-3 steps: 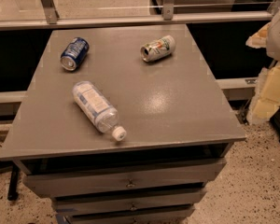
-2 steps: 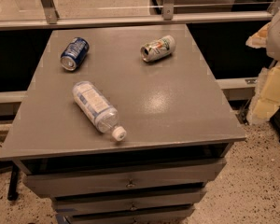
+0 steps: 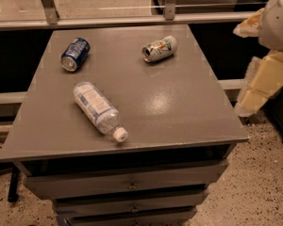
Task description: Move blue plastic bottle near 7up can
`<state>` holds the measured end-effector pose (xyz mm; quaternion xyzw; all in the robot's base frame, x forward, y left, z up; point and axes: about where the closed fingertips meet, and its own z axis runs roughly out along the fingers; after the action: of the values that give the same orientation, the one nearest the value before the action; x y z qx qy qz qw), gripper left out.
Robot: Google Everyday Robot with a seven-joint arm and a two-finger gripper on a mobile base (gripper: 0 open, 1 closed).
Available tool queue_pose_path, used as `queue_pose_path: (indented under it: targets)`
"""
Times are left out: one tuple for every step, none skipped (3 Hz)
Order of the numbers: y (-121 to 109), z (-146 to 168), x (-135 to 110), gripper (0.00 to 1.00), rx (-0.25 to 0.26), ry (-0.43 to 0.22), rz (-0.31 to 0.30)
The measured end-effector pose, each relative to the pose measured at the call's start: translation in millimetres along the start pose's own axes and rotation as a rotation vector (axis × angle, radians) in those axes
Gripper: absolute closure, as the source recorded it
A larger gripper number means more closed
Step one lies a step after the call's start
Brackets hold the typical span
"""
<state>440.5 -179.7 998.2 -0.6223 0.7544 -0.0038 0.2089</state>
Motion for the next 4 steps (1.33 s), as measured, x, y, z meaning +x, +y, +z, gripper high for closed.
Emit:
queue_pose_path:
  targets:
    - [19, 10, -56, 0.00, -0.029, -0.098, -0.028]
    - [40, 21, -96, 0.00, -0.070, -0.157, 0.008]
    - [43, 17, -101, 0.00, -0.064, -0.161, 0.019]
    - [45, 21, -105, 0.00, -0.063, -0.199, 0.057]
